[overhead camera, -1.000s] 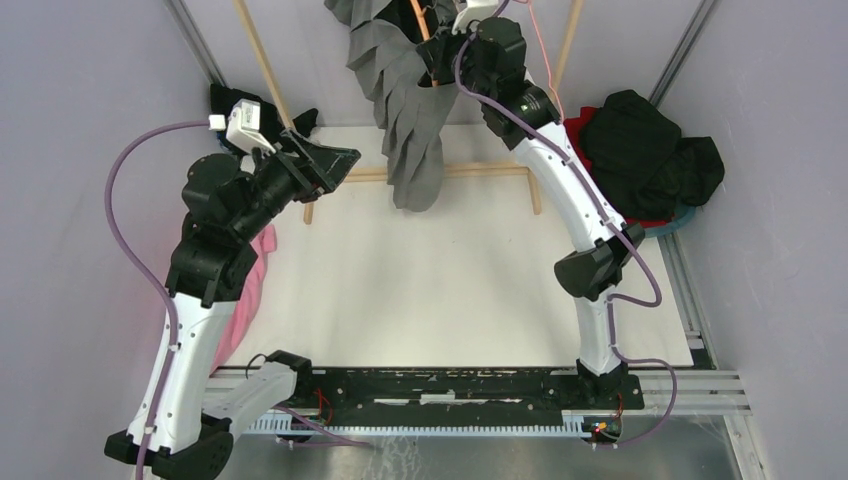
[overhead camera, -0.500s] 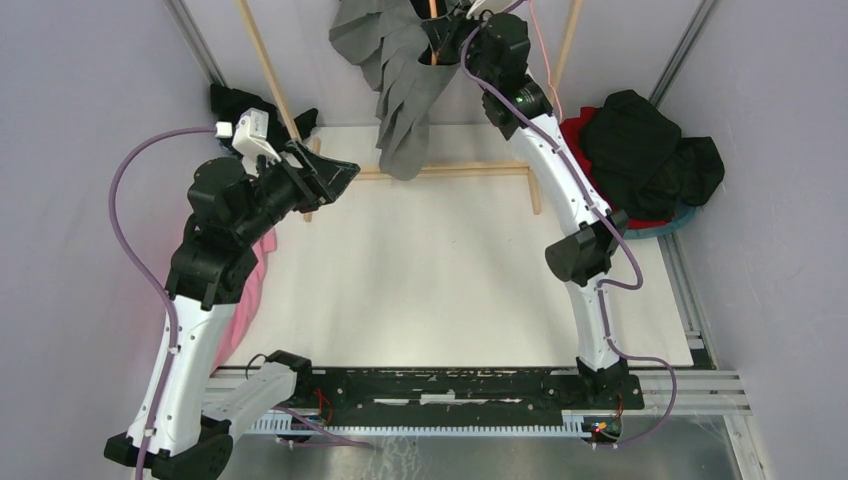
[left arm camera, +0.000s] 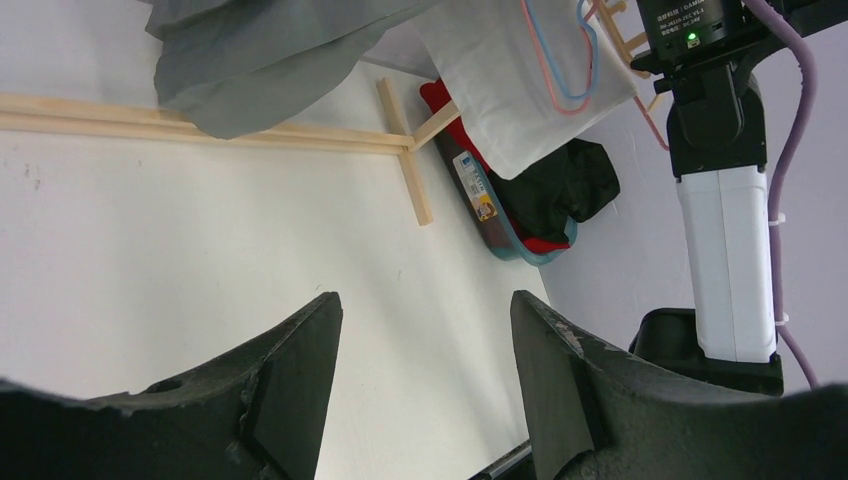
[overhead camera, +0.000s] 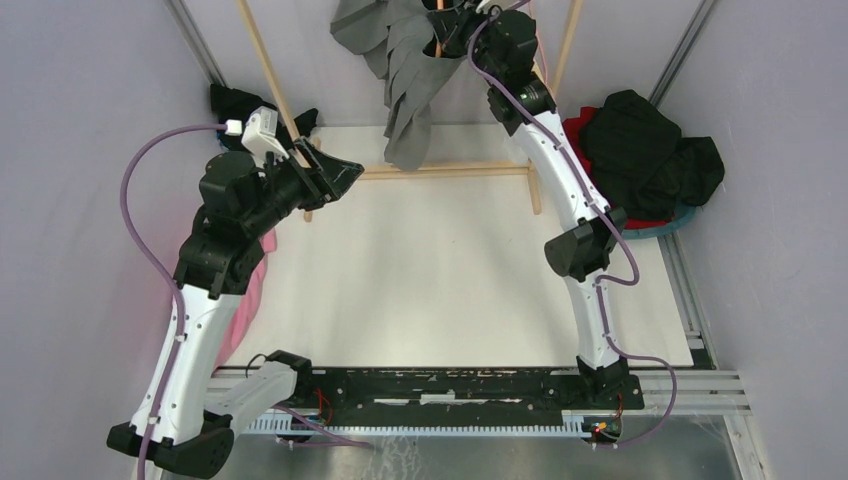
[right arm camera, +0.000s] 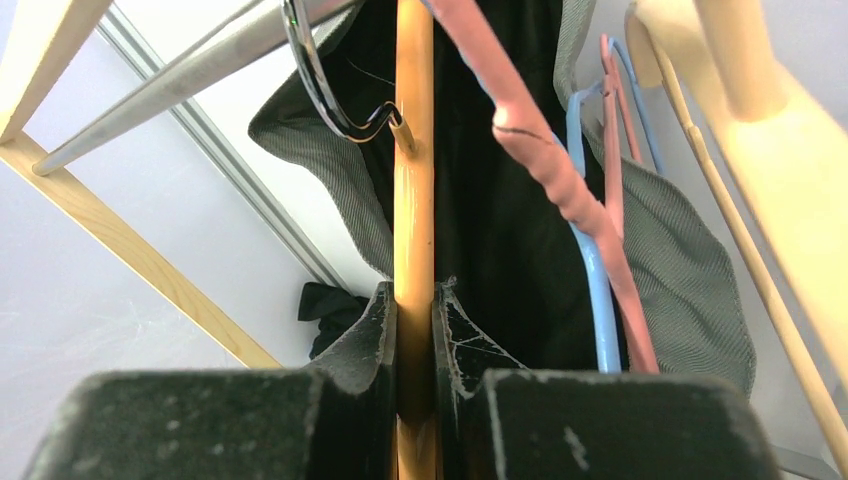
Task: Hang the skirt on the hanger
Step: Place the hanger at the clothesline.
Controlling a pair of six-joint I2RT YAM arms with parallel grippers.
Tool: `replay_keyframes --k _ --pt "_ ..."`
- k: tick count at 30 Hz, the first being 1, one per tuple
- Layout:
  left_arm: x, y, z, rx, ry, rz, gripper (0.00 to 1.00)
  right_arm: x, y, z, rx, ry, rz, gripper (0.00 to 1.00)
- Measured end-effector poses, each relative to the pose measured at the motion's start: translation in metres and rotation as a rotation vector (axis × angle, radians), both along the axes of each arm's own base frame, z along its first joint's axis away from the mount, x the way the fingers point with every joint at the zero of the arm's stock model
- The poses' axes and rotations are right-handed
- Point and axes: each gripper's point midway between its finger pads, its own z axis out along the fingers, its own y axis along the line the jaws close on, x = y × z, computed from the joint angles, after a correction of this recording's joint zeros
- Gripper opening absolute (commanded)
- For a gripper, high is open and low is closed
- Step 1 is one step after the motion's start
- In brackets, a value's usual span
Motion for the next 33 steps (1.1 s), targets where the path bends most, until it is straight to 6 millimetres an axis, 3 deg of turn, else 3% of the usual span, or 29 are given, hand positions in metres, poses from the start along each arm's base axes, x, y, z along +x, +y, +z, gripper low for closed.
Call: replay_keyframes --k 17,20,26,29,33 --pt "0.004 -0.002 -0.014 0.005 0.019 -0.002 0.69 -0.005 0.022 -0.016 -0.007 0.029 0.077 0.02" --pt "0.004 -0.002 -0.014 0.004 0.016 -0.003 0.69 -0.006 0.024 -0.017 -0.01 0.027 0.08 0.11" --pt "-0.001 -0.001 -0.011 -0.001 0.002 -0.006 0.69 -0.008 0.024 -0.023 -0.012 0.034 0.082 0.39" --pt "-0.002 -0.001 -0.01 -0.004 -0.007 -0.009 0.69 -0.011 0.023 -0.036 -0.029 0.062 0.082 0.41" --pt "-0.002 -0.001 -0.009 -0.006 -0.014 -0.01 0.69 -0.024 0.017 -0.035 -0.037 0.071 0.088 0.43"
